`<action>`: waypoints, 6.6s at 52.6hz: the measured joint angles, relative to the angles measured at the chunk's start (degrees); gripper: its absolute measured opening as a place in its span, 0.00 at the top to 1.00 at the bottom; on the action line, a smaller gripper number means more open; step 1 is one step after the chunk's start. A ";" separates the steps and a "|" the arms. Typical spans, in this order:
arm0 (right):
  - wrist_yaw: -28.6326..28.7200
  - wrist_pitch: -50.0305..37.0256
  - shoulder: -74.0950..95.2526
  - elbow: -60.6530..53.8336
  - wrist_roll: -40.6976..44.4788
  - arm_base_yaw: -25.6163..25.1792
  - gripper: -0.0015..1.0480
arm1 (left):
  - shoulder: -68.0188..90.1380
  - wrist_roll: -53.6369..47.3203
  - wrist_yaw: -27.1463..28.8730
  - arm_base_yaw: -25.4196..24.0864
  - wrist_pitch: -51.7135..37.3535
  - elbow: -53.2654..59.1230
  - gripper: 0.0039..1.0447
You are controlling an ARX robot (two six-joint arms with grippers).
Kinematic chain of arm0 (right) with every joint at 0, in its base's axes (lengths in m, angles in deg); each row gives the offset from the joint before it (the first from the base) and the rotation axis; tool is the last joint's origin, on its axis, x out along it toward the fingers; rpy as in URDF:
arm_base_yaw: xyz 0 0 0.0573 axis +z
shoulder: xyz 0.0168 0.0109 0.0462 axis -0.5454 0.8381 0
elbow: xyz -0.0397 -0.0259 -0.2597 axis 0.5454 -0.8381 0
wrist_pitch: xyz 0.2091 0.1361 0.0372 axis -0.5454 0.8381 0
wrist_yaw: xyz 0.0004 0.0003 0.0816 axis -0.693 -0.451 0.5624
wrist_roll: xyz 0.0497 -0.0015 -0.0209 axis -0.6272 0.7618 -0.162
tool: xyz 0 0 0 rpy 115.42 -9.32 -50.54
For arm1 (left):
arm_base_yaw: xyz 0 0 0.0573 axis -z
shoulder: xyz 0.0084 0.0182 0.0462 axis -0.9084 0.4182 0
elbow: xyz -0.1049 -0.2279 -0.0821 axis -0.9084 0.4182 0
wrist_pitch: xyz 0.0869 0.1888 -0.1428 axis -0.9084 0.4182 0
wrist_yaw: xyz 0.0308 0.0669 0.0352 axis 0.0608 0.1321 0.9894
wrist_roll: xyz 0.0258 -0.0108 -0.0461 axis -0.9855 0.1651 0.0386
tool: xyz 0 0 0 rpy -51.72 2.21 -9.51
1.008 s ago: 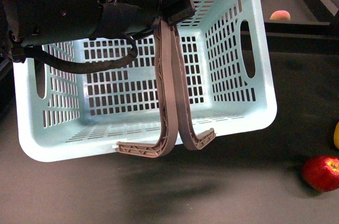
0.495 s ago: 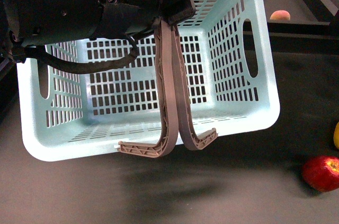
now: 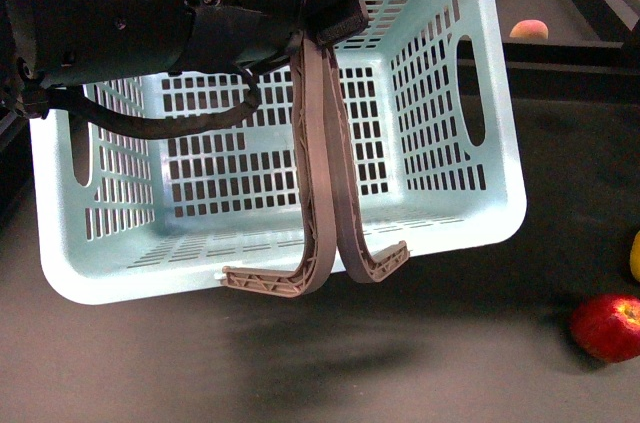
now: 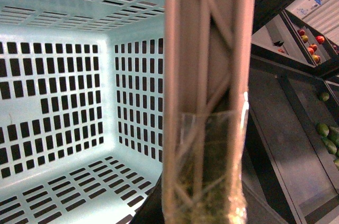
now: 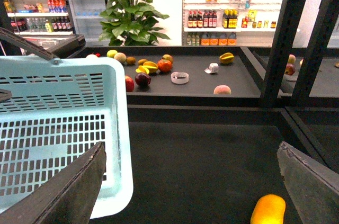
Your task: Pick mango with right arm and hold basket with left
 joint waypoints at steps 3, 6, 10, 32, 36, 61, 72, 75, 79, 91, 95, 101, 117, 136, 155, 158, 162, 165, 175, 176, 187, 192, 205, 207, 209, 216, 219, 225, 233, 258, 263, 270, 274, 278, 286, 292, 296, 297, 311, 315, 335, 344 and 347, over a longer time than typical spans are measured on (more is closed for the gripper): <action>1.60 -6.36 6.91 0.02 -0.42 -3.89 0.08 | 0.00 0.02 0.00 0.00 0.00 0.00 0.94; 6.01 -13.22 16.24 0.17 -1.05 -8.92 0.08 | 0.00 0.00 0.00 0.00 0.00 0.00 0.94; 9.27 -21.46 27.45 0.61 -0.79 -13.57 0.08 | 0.00 0.00 -0.04 0.00 0.00 0.00 0.94; 14.29 -71.14 103.56 16.02 1.14 -29.40 0.08 | 0.00 0.00 0.04 0.00 0.00 0.00 0.94; 13.66 -72.72 110.42 18.51 1.14 -29.92 0.08 | 0.00 0.00 0.02 0.00 0.00 0.00 0.94; 12.33 -72.04 132.26 32.59 6.93 -27.89 0.08 | 0.00 0.02 0.04 0.02 0.00 0.00 0.94; 11.41 -66.40 135.47 37.79 18.01 -25.75 0.08 | 0.00 0.02 0.02 0.02 0.00 0.00 0.94; 10.47 -65.02 136.19 39.12 21.33 -25.20 0.08 | 0.00 0.00 0.02 0.00 0.00 0.00 0.94; 9.07 -63.87 137.17 40.52 23.67 -24.72 0.08 | 0.00 0.00 0.02 0.02 0.00 0.00 0.94; 5.03 -59.58 139.05 43.52 20.46 -25.07 0.08 | -0.02 0.02 -0.04 0.02 0.00 0.00 0.94; 4.24 -58.25 139.73 44.61 16.15 -25.57 0.08 | 0.00 0.00 0.02 0.02 0.00 -0.02 0.94; 2.97 -57.99 141.41 46.18 9.05 -26.45 0.08 | 0.00 0.00 0.02 0.02 0.00 -0.02 0.94; 1.36 -58.27 145.44 49.00 -2.91 -26.38 0.08 | 0.00 0.00 0.02 0.02 0.00 -0.02 0.94; 0.24 -56.61 145.94 52.48 -6.10 -24.37 0.08 | -0.02 0.00 -0.07 0.02 0.00 -0.02 0.94; 1.64 -56.87 145.94 51.65 -5.62 -24.02 0.08 | 0.00 0.02 0.02 0.02 0.00 -0.02 0.94; 1.84 -57.13 145.94 51.08 -5.46 -24.02 0.08 | 0.00 0.00 0.00 0.02 0.00 -0.02 0.94; 1.86 -57.33 145.94 50.38 -5.31 -24.02 0.08 | 0.00 0.02 0.00 0.02 0.00 -0.02 0.94; 1.86 -57.59 145.85 49.75 -5.16 -24.00 0.08 | 0.00 0.02 -0.02 0.02 0.00 -0.02 0.94; 2.49 -58.53 144.78 47.08 -4.92 -23.63 0.08 | 0.00 0.02 -0.02 0.02 0.00 -0.02 0.94; 2.54 -58.60 144.65 46.95 -4.92 -23.58 0.08 | 0.00 0.00 0.00 0.02 0.00 -0.02 0.94; 2.69 -58.64 143.40 46.38 -4.96 -22.84 0.08 | 0.00 0.02 0.00 0.02 0.00 -0.02 0.94; 2.71 -58.49 143.36 46.34 -5.01 -22.32 0.08 | 0.00 0.00 0.00 0.02 0.00 -0.02 0.94; 2.25 -56.43 143.36 47.71 -5.16 -21.68 0.08 | -0.02 0.02 -0.02 0.02 0.00 -0.02 0.94; 2.16 -56.17 143.38 48.11 -5.16 -21.70 0.08 | 0.00 0.00 -0.02 0.02 0.00 -0.02 0.94; 1.97 -55.71 143.45 48.78 -5.18 -21.75 0.08 | 0.00 0.02 -0.02 0.02 0.00 -0.02 0.94; 1.79 -54.21 144.26 51.74 -5.09 -22.12 0.08 | -0.02 0.02 -0.02 0.02 0.00 -0.02 0.94; 1.79 -53.64 144.82 52.83 -4.98 -22.32 0.08 | 0.00 0.02 0.00 0.02 0.00 -0.02 0.94; 1.79 -53.09 145.48 53.94 -4.92 -22.47 0.08 | 0.00 0.02 0.00 0.02 0.00 -0.02 0.94; 1.79 -52.65 146.44 55.10 -4.90 -22.51 0.08 | 0.00 0.00 -0.02 0.02 0.00 -0.02 0.94; 1.40 -50.82 149.26 58.53 -4.68 -22.51 0.08 | 0.00 0.00 0.00 0.02 0.00 -0.02 0.94; 1.42 -50.25 149.57 59.63 -4.46 -22.51 0.08 | 0.00 0.02 0.00 0.02 0.00 -0.02 0.94; 1.40 -49.64 150.90 61.22 -4.24 -22.51 0.08 | 0.00 0.00 0.00 0.02 0.00 -0.02 0.94; 1.38 -49.03 152.04 62.27 -4.26 -22.53 0.08 | 0.00 0.02 -0.02 0.02 0.00 -0.02 0.94; 1.38 -48.72 152.91 63.08 -4.28 -22.58 0.08 | 0.00 0.00 0.00 0.02 0.00 -0.02 0.94; 1.38 -48.17 154.07 64.32 -4.33 -22.67 0.08 | 0.00 0.02 0.00 0.02 0.00 -0.02 0.94; 1.38 -47.91 155.05 65.42 -4.35 -22.75 0.08 | 0.00 0.00 0.00 0.02 0.00 -0.02 0.94; 1.36 -47.74 155.69 65.99 -4.39 -22.80 0.08 | 0.00 0.00 0.00 0.02 0.00 -0.02 0.94; 1.36 -47.67 155.86 66.16 -4.42 -22.82 0.08 | 0.00 0.00 0.00 0.02 0.00 -0.02 0.94; 1.16 -47.10 158.00 67.78 -4.50 -22.91 0.08 | 0.00 0.02 0.00 0.02 0.00 -0.02 0.94; 1.07 -46.84 158.55 68.39 -4.52 -22.95 0.08 | 0.00 0.00 -0.02 0.02 0.00 -0.02 0.94; 0.92 -45.33 160.36 71.60 -4.72 -22.95 0.08 | 0.00 0.02 -0.02 0.02 0.00 -0.02 0.94; 0.92 -44.76 161.19 72.61 -4.74 -22.95 0.08 | 0.00 0.00 0.00 0.02 0.00 -0.02 0.94; 0.92 -44.61 161.41 72.87 -4.74 -22.95 0.08 | 0.00 0.02 -0.02 0.02 0.00 -0.02 0.94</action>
